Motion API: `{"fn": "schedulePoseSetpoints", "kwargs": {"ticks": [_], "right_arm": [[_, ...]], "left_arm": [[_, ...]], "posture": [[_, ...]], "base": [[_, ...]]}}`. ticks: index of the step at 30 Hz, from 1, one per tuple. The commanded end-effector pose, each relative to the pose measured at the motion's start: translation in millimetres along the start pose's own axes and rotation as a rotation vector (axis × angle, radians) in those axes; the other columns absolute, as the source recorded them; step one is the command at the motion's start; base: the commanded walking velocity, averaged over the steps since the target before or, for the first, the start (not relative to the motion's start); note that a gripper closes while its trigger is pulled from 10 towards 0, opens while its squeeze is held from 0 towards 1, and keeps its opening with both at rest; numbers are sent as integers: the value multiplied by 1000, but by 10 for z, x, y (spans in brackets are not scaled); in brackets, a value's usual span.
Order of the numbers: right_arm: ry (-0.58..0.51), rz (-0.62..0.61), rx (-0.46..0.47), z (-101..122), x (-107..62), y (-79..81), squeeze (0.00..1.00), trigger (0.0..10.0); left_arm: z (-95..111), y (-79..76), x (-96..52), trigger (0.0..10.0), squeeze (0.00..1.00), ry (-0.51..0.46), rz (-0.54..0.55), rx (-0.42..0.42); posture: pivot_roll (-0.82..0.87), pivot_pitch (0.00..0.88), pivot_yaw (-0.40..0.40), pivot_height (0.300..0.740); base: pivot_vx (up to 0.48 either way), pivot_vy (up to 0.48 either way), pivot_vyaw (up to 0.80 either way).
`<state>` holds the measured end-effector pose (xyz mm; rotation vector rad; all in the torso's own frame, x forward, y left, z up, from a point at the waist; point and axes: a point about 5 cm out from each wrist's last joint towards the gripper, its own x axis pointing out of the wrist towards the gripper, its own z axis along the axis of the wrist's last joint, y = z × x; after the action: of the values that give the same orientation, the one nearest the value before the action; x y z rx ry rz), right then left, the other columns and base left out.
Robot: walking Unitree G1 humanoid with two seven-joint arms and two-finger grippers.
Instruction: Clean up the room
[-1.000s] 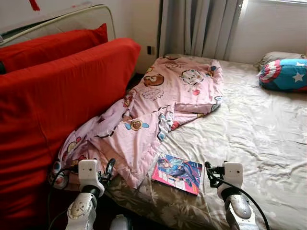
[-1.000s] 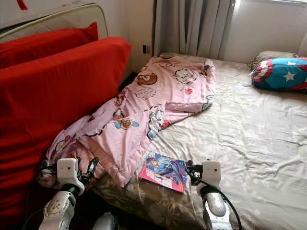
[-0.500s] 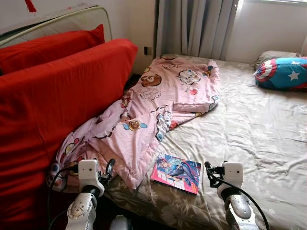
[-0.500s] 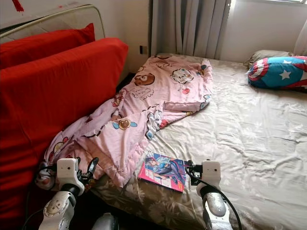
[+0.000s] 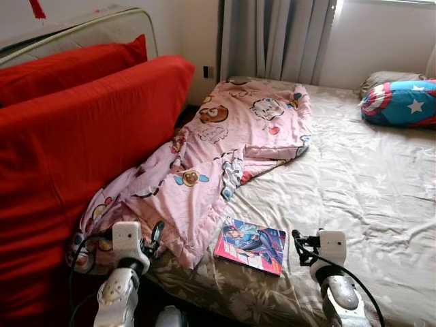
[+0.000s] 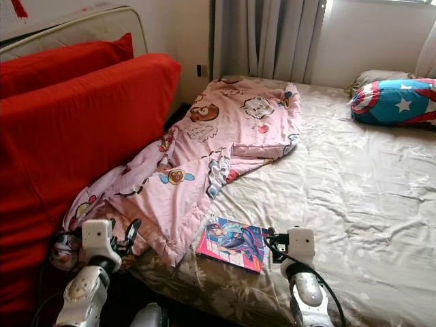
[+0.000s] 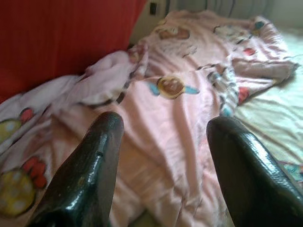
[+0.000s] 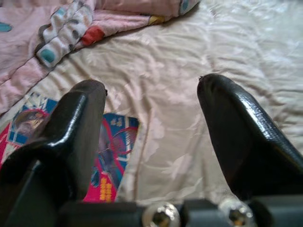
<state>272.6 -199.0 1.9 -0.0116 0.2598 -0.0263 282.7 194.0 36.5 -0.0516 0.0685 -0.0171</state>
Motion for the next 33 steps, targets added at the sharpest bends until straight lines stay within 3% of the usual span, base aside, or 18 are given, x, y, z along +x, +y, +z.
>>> {"fn": "schedulePoseSetpoints", "kwargs": {"ticks": [1,11,17,33], "right_arm": [[-22,-2,2,71,36,-24,0,10000],[-64,-38,18,150,44,-116,0,10000],[-33,-4,18,98,47,3,0,10000],[-22,36,39,27,4,137,0,10000]], "left_arm": [[-31,-29,11,10000,0,18,6,-16],[37,-101,66,10000,0,-10,-12,-32],[89,-48,22,10000,0,-44,9,-28],[137,27,-173,10000,0,-60,33,-16]], "posture": [[-56,0,-23,632],[-78,0,-19,632],[-34,0,-34,632],[20,7,-40,632]], "base": [[0,0,0],[0,0,0],[0,0,0],[0,0,0]]}}
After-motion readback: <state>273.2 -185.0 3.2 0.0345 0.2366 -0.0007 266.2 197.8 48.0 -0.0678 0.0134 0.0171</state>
